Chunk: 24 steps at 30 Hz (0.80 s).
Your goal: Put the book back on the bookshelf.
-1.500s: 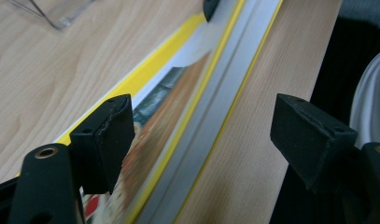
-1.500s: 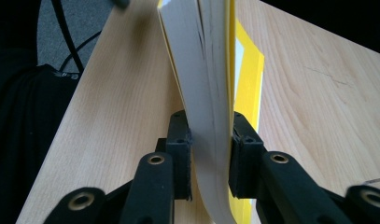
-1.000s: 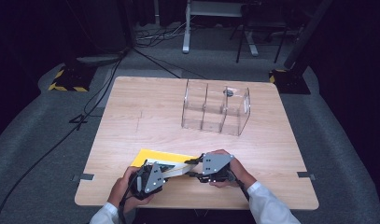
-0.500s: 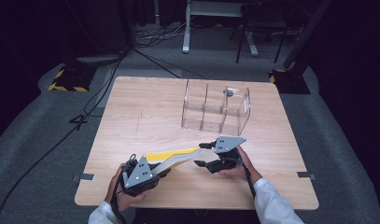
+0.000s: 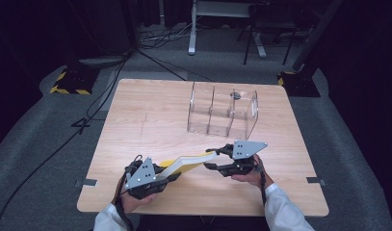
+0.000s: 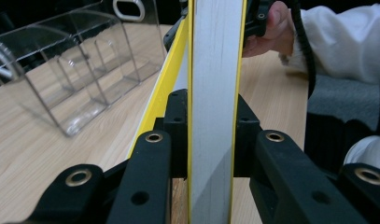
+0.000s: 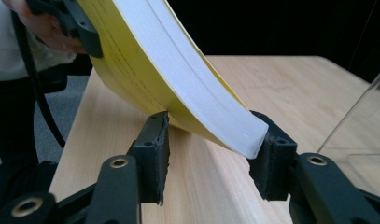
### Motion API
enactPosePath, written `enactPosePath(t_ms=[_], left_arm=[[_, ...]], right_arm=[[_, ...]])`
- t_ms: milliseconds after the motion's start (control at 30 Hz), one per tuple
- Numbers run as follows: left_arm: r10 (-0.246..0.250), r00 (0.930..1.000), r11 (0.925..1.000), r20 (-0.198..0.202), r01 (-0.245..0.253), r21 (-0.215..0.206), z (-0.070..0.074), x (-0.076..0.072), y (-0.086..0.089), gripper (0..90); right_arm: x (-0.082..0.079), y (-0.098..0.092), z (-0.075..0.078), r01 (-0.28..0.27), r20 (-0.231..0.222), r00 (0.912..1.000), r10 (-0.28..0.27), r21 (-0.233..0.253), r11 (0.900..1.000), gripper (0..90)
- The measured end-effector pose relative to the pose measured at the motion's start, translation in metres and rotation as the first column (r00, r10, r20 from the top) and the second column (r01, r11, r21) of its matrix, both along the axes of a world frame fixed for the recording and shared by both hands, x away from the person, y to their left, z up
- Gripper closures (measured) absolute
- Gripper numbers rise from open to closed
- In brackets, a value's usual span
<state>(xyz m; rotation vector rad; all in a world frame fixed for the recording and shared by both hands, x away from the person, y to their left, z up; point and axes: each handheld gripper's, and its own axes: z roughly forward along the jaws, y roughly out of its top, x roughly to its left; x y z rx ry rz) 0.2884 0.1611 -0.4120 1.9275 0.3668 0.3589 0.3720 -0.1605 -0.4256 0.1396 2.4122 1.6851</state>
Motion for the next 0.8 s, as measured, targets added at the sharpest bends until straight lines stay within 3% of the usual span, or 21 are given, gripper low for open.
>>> enactPosePath(t_ms=[200,367,533,667,800], left_arm=[[-0.053,0.9986,0.9964,0.003,0.053,-0.067,0.002,0.013,-0.012,75.0],[-0.075,0.9971,0.9958,-0.006,0.075,-0.052,-0.002,0.021,-0.029,75.0],[-0.092,0.9957,0.9936,-0.016,0.09,-0.068,-0.005,0.027,-0.03,75.0],[-0.099,0.9948,0.9922,-0.021,0.097,-0.078,-0.008,0.029,-0.024,75.0],[-0.096,0.9949,0.9927,-0.03,0.093,-0.077,-0.01,0.03,-0.015,75.0]], right_arm=[[-0.006,-0.024,0.025,0.004,0.027,0.9996,-0.005,0.052,0.999,55.6],[-0.009,-0.043,0.044,0.014,0.059,0.9981,-0.018,0.065,0.998,57.8],[-0.009,-0.046,0.046,0.028,0.061,0.9976,-0.031,0.052,0.998,57.9],[-0.003,-0.042,0.043,0.002,0.043,0.9991,-0.005,0.077,0.997,57.5],[0.009,-0.027,0.033,0.008,-0.008,0.9999,-0.007,0.014,1.0,49.3]])
